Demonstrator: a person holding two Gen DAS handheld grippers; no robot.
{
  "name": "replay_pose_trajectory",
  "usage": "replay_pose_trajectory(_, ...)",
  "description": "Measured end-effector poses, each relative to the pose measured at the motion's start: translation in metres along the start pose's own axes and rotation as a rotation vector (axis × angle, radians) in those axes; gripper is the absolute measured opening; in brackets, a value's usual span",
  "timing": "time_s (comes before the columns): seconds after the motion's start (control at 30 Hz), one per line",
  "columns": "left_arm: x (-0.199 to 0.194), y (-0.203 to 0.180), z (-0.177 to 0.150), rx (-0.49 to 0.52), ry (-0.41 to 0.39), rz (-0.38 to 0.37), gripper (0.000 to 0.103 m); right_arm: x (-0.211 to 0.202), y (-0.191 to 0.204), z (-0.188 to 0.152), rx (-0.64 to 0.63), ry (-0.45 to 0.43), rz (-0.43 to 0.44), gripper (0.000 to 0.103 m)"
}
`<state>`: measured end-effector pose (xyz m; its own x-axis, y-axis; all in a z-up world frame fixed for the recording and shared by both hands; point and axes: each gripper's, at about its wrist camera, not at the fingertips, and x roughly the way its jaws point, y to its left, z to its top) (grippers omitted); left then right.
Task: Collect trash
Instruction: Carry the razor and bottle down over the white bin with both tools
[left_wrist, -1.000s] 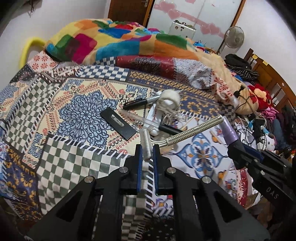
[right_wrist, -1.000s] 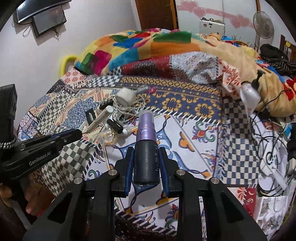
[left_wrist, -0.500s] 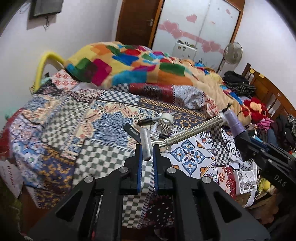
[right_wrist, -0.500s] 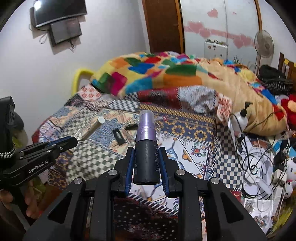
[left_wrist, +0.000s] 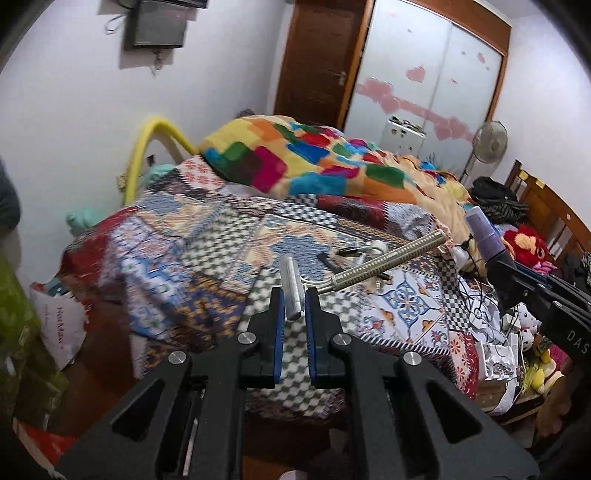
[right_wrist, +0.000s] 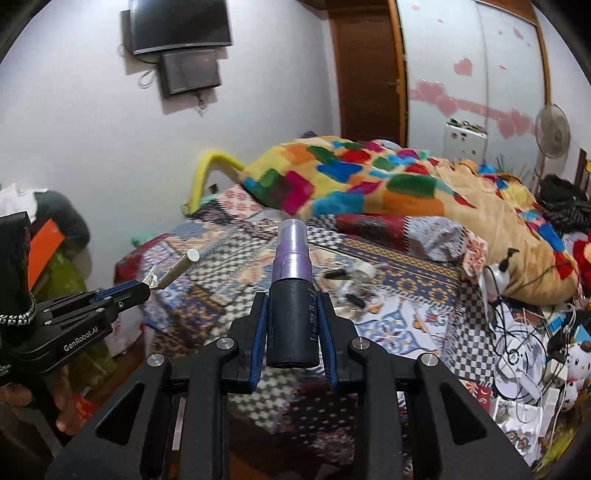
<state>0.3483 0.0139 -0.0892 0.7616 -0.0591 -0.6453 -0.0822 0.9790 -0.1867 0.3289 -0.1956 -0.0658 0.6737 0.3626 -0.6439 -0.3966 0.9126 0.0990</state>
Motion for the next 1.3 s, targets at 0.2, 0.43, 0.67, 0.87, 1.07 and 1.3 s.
replay_pose_trajectory(0.2,-0.04,0.044,-0.02,-0.044,-0.024,0.07,0.009,-0.006,0.048,-0.006,-0.067,0.003,0.059,0.024)
replay_pose_trajectory(0.43,-0.074,0.101,-0.051,-0.105,-0.021,0.161,0.009,0.002,0.099,-0.02,-0.119,0.048,0.145,0.024)
replay_pose_trajectory(0.67,-0.086,0.147,-0.092,-0.159,0.028,0.247,0.009,0.023,0.147,-0.041,-0.184,0.123,0.214,0.024)
replay_pose_trajectory(0.87,-0.072,0.183,-0.129,-0.207,0.117,0.298,0.009,0.047,0.183,-0.061,-0.24,0.214,0.261,0.024)
replay_pose_trajectory(1.07,-0.035,0.209,-0.166,-0.243,0.245,0.324,0.009,0.084,0.208,-0.087,-0.289,0.338,0.295,0.024)
replay_pose_trajectory(1.3,0.017,0.227,-0.207,-0.266,0.42,0.347,0.009,0.142,0.226,-0.128,-0.319,0.519,0.319,0.024)
